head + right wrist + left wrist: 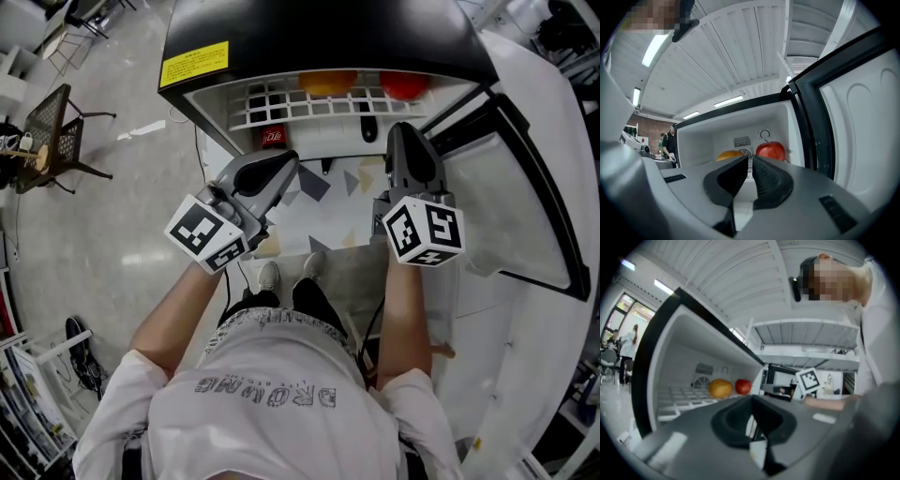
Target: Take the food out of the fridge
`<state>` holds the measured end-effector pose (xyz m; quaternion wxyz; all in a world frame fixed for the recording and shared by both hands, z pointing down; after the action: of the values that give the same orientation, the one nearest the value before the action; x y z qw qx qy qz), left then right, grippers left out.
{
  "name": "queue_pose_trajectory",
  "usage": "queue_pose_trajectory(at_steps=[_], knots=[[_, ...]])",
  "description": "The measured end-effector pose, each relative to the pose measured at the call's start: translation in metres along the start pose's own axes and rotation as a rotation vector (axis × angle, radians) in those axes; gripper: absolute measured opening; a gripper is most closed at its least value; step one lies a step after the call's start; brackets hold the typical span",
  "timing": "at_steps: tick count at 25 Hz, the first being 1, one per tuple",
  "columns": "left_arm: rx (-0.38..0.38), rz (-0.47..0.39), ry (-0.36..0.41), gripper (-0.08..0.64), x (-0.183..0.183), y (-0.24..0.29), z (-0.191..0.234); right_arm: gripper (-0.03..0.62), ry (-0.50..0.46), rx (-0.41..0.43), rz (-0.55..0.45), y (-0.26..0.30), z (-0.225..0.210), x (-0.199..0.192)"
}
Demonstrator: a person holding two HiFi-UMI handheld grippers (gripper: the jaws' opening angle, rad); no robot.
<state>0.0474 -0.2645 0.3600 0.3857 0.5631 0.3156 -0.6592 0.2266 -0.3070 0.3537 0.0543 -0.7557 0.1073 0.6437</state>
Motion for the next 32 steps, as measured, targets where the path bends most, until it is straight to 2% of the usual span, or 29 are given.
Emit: queue_pose_trajectory(at_steps=[3, 8, 17, 26, 32], knots=[[0.002, -0.001, -0.001, 0.008, 0.0, 0.006, 0.001, 0.03, -0.005, -0.018, -0.021, 0.008, -0.007, 0.005], [0.0, -0.007, 0.005, 0.008, 0.004, 0.016, 0.002, 0.093, -0.015, -0.051, -0.027, 0.024, -0.014, 0.007], [-0.005, 0.009, -0.005, 0.008, -0.005, 0.019, -0.002, 0.247, -0.038, -0.107, -0.029, 0.048, -0.02, 0.006], [0.003, 0.012, -0.024, 0.008, -0.012, 0.019, -0.001, 0.29, -0.139, -0.204, 0.007, 0.072, -0.026, 0.002], [0.008, 0.004, -0.026, 0.008, -0.011, 0.019, 0.002, 0.302, -0.169, -0.245, 0.021, 0.079, -0.029, 0.0]])
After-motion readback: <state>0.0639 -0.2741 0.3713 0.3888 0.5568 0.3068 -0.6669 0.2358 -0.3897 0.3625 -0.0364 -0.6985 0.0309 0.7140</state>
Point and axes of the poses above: the fingertips, and each gripper's own axes: y forward along the fingers, z to its left, x out of its top, the point moved 2 cm from there along -y, backward along the fingers, and after that the axes turned 2 degrees about -x, right-handed, at the moved point
